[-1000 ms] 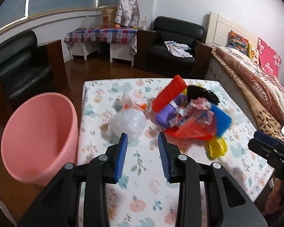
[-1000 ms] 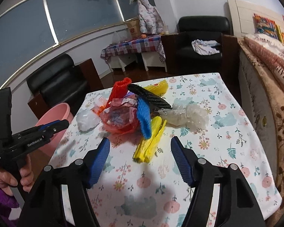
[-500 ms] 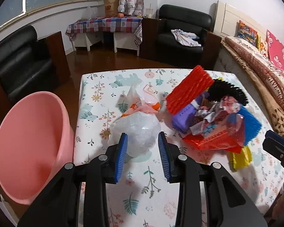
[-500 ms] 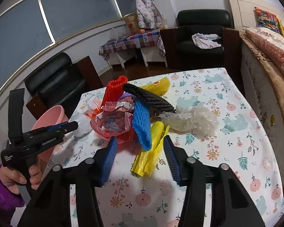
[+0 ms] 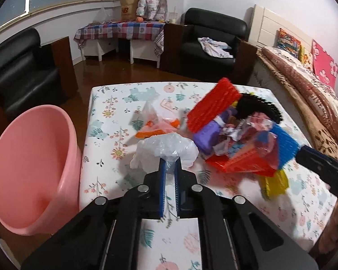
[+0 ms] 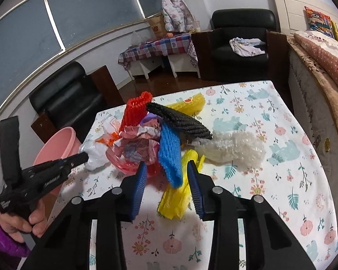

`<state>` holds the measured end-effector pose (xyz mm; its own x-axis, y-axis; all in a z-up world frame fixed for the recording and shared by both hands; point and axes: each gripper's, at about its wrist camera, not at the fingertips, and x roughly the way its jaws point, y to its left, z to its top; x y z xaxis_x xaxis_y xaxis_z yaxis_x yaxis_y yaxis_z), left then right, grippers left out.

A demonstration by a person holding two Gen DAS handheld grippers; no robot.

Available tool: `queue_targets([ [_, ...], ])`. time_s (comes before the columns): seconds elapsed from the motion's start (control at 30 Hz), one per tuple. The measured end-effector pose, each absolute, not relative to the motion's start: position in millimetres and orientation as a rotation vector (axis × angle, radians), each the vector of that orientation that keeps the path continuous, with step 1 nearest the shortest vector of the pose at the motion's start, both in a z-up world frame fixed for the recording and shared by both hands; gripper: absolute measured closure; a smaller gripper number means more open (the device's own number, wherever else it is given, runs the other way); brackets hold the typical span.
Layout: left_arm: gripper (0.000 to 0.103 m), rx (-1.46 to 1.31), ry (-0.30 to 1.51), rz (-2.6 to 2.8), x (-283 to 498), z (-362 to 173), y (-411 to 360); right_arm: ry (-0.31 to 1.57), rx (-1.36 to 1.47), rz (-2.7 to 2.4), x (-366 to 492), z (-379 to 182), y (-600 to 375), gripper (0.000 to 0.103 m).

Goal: Collect trash
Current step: 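Close the left tool on the white plastic bag while the right tool grasps the blue brush, then carry the bag and brush over the pink bin and open both tools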

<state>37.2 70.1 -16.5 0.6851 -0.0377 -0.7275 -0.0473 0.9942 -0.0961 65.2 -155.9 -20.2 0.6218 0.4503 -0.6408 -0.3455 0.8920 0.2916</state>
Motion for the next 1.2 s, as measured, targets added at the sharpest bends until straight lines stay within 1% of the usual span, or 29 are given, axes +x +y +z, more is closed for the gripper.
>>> queue_targets([
  [0.1, 0.096, -0.119, 0.808, -0.013, 31.0, -12.2, 66.2, 0.759, 0.111, 0.445, 69.9, -17.0, -149.1, 0.066],
  [0.13, 0.096, -0.121, 0.802, -0.019, 28.1, -9.7, 65.0, 0.759, 0.101, 0.437, 71.9, -17.3, -147.9, 0.070],
  [0.17, 0.096, -0.122, 0.797, -0.025, 25.3, -7.4, 63.8, 0.765, 0.096, 0.428, 74.7, -18.5, -147.1, 0.075],
  [0.2, 0.096, -0.123, 0.793, -0.028, 23.5, -5.6, 62.6, 0.774, 0.097, 0.428, 76.3, -19.1, -147.3, 0.088],
  [0.23, 0.096, -0.123, 0.788, -0.036, 20.3, -3.2, 60.9, 0.791, 0.102, 0.432, 77.6, -20.8, -148.1, 0.097],
  [0.43, 0.096, -0.117, 0.762, -0.071, 7.7, 5.4, 53.1, 0.778, 0.115, 0.424, 60.3, -14.6, -161.9, 0.097],
  [0.8, 0.096, -0.130, 0.691, -0.076, -15.0, 26.4, 59.8, 0.671, 0.177, 0.430, 21.9, 35.1, -189.4, 0.097],
  [0.97, 0.096, -0.130, 0.666, -0.009, -21.2, 35.0, 79.0, 0.648, 0.151, 0.513, 23.2, 54.0, -160.0, 0.097],
  [1.2, 0.096, -0.154, 0.643, 0.124, -30.5, 41.9, 121.4, 0.642, 0.086, 0.698, 30.9, 71.6, -79.0, 0.097],
])
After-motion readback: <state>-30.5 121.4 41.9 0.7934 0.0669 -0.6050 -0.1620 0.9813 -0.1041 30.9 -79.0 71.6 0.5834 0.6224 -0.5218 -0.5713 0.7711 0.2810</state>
